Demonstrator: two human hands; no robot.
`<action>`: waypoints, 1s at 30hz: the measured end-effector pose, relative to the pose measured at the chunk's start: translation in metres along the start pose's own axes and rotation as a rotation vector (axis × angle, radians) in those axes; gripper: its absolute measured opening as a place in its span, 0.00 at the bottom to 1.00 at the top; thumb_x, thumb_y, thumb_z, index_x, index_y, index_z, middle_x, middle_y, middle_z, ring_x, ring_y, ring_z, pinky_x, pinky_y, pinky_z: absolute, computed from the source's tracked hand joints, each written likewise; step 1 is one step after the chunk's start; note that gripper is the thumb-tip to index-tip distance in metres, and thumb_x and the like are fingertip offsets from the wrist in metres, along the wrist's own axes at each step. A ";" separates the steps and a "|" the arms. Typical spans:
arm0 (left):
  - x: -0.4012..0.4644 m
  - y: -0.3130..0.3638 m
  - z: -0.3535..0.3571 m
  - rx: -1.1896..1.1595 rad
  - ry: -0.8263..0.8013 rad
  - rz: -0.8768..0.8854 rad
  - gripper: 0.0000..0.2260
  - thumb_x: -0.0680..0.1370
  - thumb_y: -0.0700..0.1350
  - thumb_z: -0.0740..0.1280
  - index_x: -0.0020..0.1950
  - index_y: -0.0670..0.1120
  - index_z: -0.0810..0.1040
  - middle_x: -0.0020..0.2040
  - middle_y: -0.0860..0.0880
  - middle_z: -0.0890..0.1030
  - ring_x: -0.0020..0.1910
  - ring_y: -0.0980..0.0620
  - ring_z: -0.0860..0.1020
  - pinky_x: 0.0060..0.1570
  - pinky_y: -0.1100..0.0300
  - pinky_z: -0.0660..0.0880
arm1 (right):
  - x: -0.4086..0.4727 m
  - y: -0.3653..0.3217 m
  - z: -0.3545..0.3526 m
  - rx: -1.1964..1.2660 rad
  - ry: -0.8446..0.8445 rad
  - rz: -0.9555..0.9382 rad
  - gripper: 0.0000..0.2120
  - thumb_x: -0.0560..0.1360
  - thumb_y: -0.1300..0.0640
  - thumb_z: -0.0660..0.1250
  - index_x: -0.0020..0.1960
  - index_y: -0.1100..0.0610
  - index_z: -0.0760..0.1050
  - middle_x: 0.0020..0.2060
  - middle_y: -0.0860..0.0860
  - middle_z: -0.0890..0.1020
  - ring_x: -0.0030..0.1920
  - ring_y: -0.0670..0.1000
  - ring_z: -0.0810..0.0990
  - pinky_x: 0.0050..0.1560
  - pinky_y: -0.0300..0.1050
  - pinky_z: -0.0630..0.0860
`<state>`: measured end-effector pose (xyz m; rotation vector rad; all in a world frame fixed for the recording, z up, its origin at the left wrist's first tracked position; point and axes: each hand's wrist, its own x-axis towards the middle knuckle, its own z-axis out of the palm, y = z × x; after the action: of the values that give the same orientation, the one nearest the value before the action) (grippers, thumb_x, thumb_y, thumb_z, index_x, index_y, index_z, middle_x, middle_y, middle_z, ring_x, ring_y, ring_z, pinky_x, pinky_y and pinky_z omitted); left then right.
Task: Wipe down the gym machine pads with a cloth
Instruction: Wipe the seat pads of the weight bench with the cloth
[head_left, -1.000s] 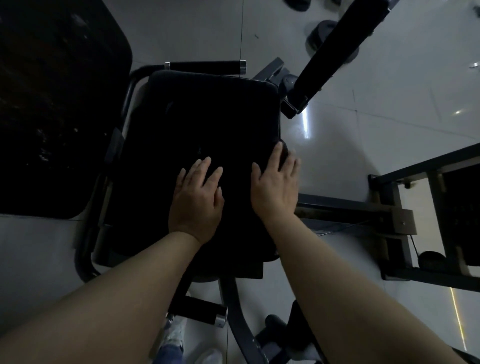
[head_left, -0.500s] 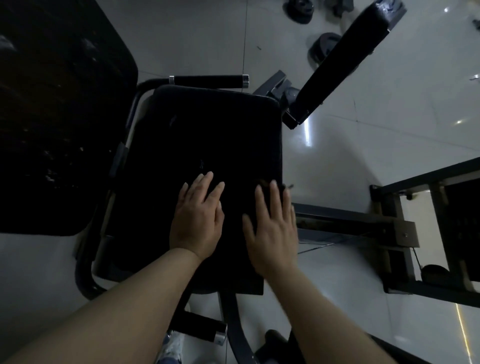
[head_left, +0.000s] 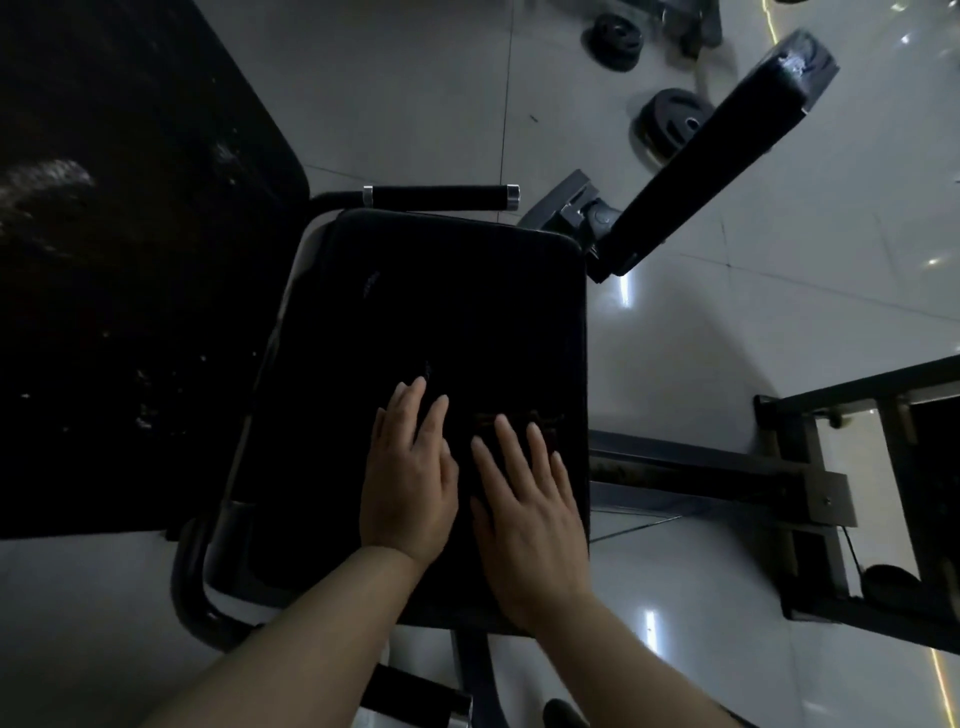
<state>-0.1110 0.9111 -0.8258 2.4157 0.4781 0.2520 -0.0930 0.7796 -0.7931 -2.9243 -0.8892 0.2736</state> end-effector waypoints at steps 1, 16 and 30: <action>0.001 -0.001 0.001 -0.001 0.007 -0.003 0.19 0.79 0.41 0.57 0.69 0.40 0.71 0.73 0.41 0.66 0.74 0.46 0.58 0.69 0.42 0.64 | 0.018 0.004 -0.004 0.003 -0.006 0.008 0.24 0.80 0.47 0.50 0.75 0.50 0.58 0.76 0.51 0.56 0.76 0.54 0.49 0.74 0.52 0.50; 0.023 -0.015 -0.003 0.097 -0.031 -0.045 0.22 0.78 0.45 0.49 0.69 0.40 0.70 0.73 0.42 0.65 0.75 0.47 0.59 0.74 0.52 0.53 | 0.040 -0.008 -0.008 -0.003 -0.073 -0.060 0.27 0.75 0.50 0.54 0.74 0.53 0.61 0.75 0.53 0.60 0.76 0.56 0.55 0.70 0.52 0.54; 0.025 -0.015 -0.010 0.035 -0.127 -0.089 0.26 0.75 0.42 0.54 0.74 0.47 0.64 0.77 0.50 0.56 0.76 0.57 0.47 0.73 0.53 0.48 | 0.255 0.006 -0.043 0.089 -0.097 0.013 0.27 0.81 0.54 0.52 0.77 0.45 0.48 0.78 0.46 0.46 0.77 0.48 0.40 0.73 0.48 0.37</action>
<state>-0.0951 0.9375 -0.8265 2.4194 0.5350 0.0511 0.1268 0.9160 -0.7892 -2.8572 -0.8478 0.4467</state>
